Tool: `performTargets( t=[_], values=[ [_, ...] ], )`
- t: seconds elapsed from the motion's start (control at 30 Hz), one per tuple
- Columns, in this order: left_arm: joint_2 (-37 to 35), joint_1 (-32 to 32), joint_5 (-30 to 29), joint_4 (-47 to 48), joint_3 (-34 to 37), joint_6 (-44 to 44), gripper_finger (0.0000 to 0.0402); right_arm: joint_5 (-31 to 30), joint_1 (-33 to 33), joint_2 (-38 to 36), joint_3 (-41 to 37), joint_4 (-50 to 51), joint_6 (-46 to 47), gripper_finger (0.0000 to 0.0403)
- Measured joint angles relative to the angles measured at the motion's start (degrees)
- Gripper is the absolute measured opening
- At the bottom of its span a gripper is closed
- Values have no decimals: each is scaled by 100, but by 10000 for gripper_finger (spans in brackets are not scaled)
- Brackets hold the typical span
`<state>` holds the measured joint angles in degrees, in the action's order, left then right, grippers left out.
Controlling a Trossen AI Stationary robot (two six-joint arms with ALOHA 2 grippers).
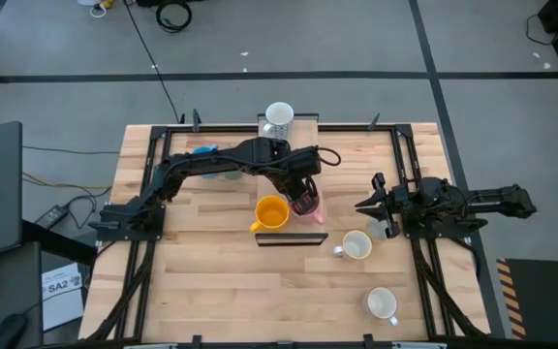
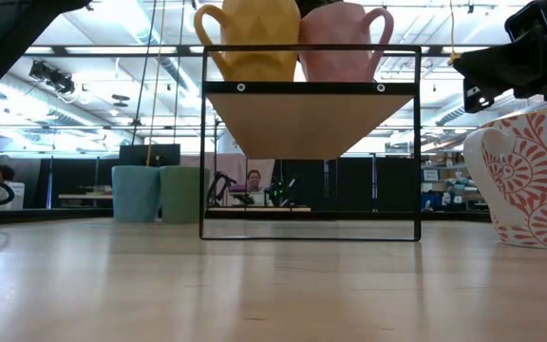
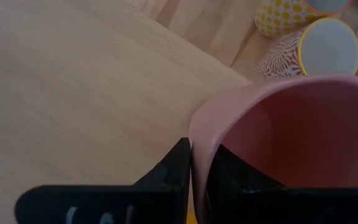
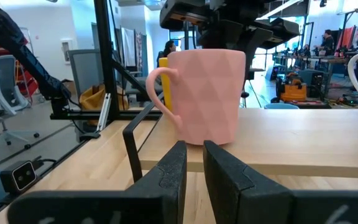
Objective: Place coffee mugs
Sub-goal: Put the pink mug on the shelf
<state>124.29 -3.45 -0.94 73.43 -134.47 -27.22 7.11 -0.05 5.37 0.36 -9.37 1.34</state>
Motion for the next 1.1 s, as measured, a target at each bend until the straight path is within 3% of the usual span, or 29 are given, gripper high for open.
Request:
performTargets(
  t=[1.1],
  values=[
    [0, 160, -7, -261, 0, 433, 48, 0, 0, 0, 0, 0, 17, 61]
  ],
)
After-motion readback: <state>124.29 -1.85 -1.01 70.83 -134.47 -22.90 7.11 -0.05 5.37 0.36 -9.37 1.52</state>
